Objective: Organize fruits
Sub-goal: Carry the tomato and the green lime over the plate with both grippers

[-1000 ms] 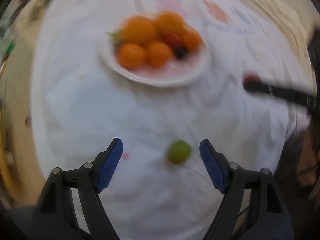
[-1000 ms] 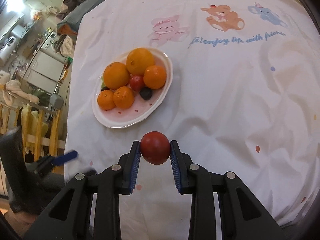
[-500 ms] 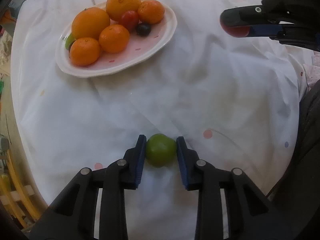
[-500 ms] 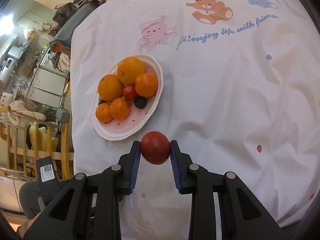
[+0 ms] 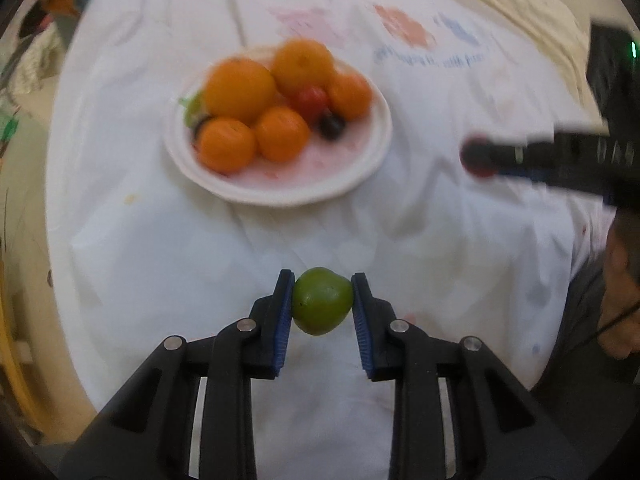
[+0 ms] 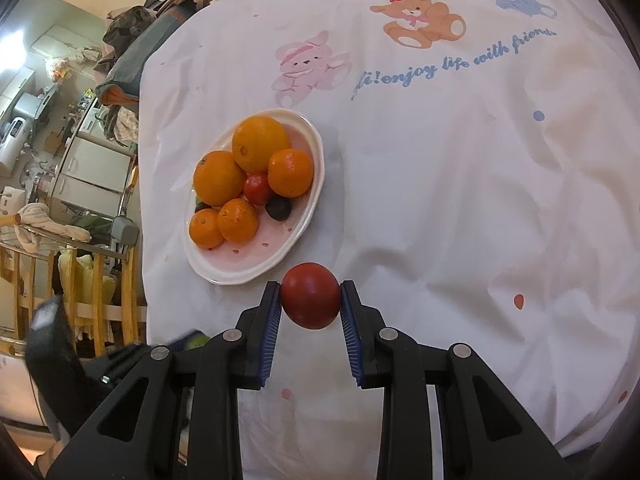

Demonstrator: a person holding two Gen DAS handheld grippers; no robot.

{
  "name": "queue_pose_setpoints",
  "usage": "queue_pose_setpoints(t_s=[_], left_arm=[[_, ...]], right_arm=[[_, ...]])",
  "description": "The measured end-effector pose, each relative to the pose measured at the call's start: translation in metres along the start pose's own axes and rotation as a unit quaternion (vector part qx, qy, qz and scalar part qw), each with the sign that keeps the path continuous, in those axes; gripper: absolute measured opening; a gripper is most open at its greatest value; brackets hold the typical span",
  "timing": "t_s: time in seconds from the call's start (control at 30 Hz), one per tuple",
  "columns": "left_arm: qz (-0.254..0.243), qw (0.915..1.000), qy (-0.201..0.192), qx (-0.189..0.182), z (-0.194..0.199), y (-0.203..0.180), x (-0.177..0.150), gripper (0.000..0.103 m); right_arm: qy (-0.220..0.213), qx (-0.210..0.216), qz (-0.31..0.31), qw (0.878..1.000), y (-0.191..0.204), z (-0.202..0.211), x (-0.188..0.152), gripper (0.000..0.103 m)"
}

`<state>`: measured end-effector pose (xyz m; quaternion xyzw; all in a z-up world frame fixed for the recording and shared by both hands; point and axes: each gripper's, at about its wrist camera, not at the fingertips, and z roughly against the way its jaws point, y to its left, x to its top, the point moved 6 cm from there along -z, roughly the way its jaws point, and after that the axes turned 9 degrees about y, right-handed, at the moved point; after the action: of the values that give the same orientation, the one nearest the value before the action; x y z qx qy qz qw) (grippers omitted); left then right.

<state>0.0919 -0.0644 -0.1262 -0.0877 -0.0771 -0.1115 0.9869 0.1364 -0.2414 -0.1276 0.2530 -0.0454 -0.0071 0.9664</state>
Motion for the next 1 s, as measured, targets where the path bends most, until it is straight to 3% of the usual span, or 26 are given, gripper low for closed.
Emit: queue_pose_setpoints(t_s=[0.4, 0.6, 1.0], left_arm=[[0.118, 0.9904, -0.070, 0.018, 0.035, 0.059, 0.008, 0.025], [0.137, 0.9865, -0.086, 0.024, 0.045, 0.067, 0.011, 0.025], [0.157, 0.9846, -0.074, 0.023, 0.043, 0.076, 0.011, 0.025]], right_arm=[[-0.032, 0.023, 0.008, 0.999, 0.020, 0.027, 0.007, 0.031], [-0.033, 0.028, 0.024, 0.999, 0.036, 0.030, 0.021, 0.031], [0.041, 0.031, 0.034, 0.998, 0.051, -0.038, 0.051, 0.031]])
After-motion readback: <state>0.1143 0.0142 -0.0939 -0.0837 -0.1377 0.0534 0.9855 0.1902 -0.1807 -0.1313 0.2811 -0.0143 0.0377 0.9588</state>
